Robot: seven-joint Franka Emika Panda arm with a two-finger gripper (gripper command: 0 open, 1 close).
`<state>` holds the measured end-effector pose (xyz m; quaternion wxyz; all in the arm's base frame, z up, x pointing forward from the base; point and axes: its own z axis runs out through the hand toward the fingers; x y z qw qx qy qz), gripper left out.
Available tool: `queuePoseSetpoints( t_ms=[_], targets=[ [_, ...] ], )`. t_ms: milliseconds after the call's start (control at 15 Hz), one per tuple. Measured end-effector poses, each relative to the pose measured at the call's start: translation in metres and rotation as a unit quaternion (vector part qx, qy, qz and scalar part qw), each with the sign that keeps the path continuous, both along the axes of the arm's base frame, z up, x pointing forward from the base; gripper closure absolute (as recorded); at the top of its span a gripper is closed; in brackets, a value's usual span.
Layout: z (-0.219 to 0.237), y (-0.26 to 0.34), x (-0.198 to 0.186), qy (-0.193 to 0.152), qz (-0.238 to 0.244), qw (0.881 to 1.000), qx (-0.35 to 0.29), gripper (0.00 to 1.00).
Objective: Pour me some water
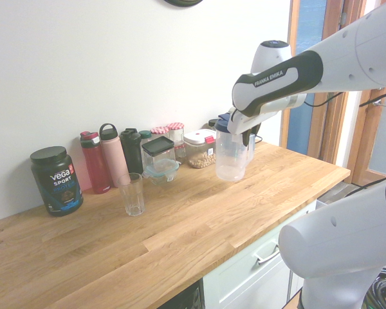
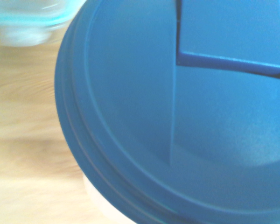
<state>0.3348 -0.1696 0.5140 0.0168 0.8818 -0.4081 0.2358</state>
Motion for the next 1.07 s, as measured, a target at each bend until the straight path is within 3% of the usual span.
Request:
queuePoseSetpoints(
  t_ms=[200,733,800,1067],
  targets=[
    [-0.016,-0.005,0.005,0.023,-0.007,1.000,-0.006,1.00],
    [-0.046,0.000,0.033,0.026,-0.023,0.999,-0.015,1.00],
    [-0.049,-0.001,0.036,0.024,-0.025,0.999,-0.015,0.00],
    [-0.050,-0.001,0.036,0.024,-0.027,0.999,-0.013,0.00]
  ],
)
